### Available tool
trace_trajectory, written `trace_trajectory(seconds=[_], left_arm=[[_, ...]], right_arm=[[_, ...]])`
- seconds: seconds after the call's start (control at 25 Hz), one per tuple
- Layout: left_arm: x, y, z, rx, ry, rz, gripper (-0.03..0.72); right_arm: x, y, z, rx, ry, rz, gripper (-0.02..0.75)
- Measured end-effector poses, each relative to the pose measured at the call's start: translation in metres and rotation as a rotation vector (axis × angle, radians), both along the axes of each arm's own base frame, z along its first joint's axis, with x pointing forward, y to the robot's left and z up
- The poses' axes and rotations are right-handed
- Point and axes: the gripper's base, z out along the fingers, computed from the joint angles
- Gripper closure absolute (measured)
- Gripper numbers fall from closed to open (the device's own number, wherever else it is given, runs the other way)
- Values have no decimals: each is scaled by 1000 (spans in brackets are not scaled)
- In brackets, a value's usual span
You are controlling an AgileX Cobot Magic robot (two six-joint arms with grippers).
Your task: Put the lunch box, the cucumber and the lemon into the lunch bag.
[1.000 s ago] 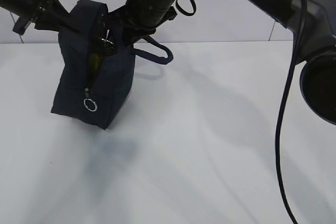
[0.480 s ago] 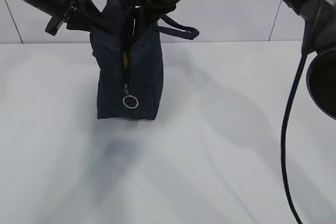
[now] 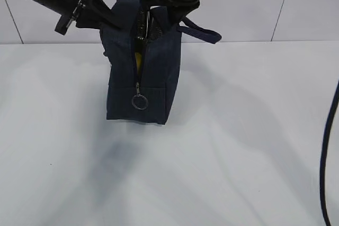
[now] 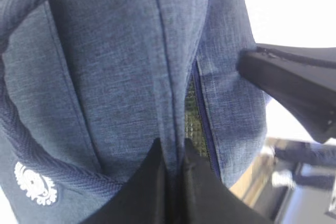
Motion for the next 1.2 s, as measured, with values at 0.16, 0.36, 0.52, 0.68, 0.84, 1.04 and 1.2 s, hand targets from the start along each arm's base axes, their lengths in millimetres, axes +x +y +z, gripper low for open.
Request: trace_trajectory(seconds=[0.16, 0.36, 0.52, 0.68, 0.84, 1.04, 1.2], left_arm=[[-5, -18, 0, -11, 3, -38, 683], [-14, -44, 1, -21, 4, -94, 683], [-18, -58, -1, 1, -15, -111, 683], [-15, -59, -5, 52, -56, -94, 683], [-12, -58, -5, 71, -97, -80, 683], [-8, -60, -19, 61, -69, -84, 683], [-3, -63, -38, 52, -20, -85, 683]], right_arm=[[-9, -9, 5, -40, 8, -13, 731], [-21, -21, 9, -90, 20, -22, 731], [-25, -30, 0, -151, 40, -46, 731], [-22, -36, -9, -165, 62, -64, 731], [-20, -36, -10, -164, 53, -74, 731], [-17, -38, -14, -182, 43, -98, 731], [-16, -35, -16, -160, 47, -97, 731]])
